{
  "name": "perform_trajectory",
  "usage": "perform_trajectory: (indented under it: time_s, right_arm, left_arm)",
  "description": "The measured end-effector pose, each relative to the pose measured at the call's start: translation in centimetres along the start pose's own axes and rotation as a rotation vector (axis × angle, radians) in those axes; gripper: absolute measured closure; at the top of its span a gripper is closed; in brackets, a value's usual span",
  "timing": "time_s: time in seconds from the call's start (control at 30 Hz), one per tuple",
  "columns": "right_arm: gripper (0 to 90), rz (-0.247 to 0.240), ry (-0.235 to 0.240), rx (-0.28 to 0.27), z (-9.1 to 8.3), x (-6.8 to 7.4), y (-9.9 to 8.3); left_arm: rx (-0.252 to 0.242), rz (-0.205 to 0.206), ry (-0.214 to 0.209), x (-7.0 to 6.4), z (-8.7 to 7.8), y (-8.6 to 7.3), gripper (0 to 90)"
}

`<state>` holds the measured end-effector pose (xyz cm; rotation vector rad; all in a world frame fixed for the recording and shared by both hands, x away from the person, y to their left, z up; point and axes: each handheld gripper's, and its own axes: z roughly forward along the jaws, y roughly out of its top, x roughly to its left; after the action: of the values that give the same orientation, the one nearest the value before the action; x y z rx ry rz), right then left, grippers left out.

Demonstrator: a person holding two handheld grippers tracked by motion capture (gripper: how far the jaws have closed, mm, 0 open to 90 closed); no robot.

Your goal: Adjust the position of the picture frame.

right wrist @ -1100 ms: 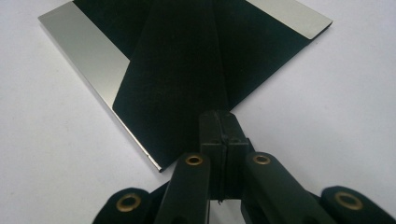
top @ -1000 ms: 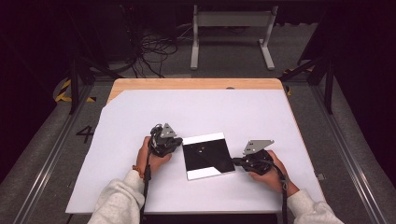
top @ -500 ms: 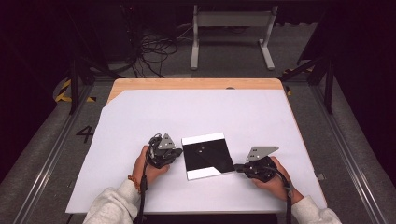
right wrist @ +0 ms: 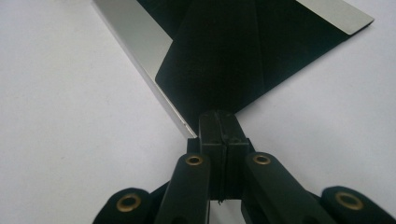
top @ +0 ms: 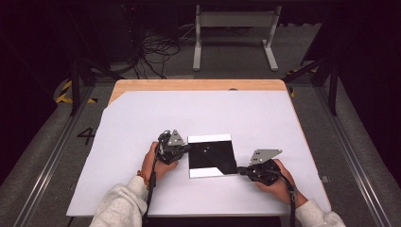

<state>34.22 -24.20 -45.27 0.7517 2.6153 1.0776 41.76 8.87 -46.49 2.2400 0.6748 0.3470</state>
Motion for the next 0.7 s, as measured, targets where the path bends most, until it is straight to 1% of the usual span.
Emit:
perform_trajectory:
  time_s: [0.07, 0.1, 0.2, 0.23, 0.27, 0.37, 0.43, 0.47, 0.5, 0.53, 0.57, 0.6, 0.63, 0.7]
  right_arm:
    - [90.0, -0.004, -0.003, 0.002, 0.0, 0.0, 0.0]
    - [90.0, -0.003, -0.003, 0.003, 0.0, 0.0, 0.0]
    - [90.0, -0.009, -0.009, 0.005, 0.0, 0.1, 0.0]
    - [90.0, -0.012, -0.013, 0.006, 0.0, 0.2, 0.1]
    - [90.0, -0.012, -0.014, 0.006, 0.0, 0.2, 0.1]
    - [90.0, -0.015, -0.022, 0.007, 0.0, 0.3, 0.0]
    - [90.0, -0.017, -0.021, 0.008, -0.1, 0.4, 0.0]
    - [90.0, -0.016, -0.016, 0.009, -0.1, 0.4, -0.1]
    - [90.0, -0.016, -0.016, 0.009, -0.1, 0.4, -0.1]
    - [90.0, -0.013, -0.014, 0.011, -0.2, 0.6, -0.1]
    - [90.0, -0.013, -0.014, 0.011, -0.2, 0.6, -0.1]
    - [90.0, -0.004, -0.015, 0.007, -0.3, 0.8, -0.2]
    - [90.0, -0.002, -0.014, 0.006, -0.3, 0.9, -0.3]
    - [90.0, -0.004, -0.007, 0.004, -0.4, 1.1, -0.4]
  left_arm:
    - [-0.003, 0.0, 0.015, 0.2, 0.2, 0.2, 89.8]
    - [-0.006, -0.007, 0.011, 0.2, 0.3, 0.3, 89.8]
    - [-0.005, 0.002, 0.022, 0.2, 0.3, 0.3, 89.6]
    - [-0.002, -0.002, 0.019, 0.2, 0.2, 0.2, 88.0]
    - [0.003, -0.013, 0.0, 0.2, 0.1, 0.1, 86.6]
    - [0.013, -0.01, -0.045, -0.1, -0.7, -0.3, 88.1]
    - [0.007, 0.009, -0.076, -0.8, -1.9, -0.8, 89.5]
    - [0.007, 0.009, -0.076, -0.8, -1.9, -0.8, 89.8]
    - [0.012, 0.005, -0.085, -1.2, -2.2, -1.0, 89.8]
    - [0.018, 0.023, -0.097, -2.0, -2.6, -1.5, 89.9]
    - [0.018, 0.023, -0.097, -2.0, -2.6, -1.5, 89.9]
    - [0.035, 0.033, -0.104, -2.7, -2.6, -2.0, 89.9]
    - [0.03, 0.026, -0.11, -2.9, -2.7, -2.1, 89.7]
    - [0.025, 0.03, -0.116, -3.0, -2.8, -2.2, 89.6]
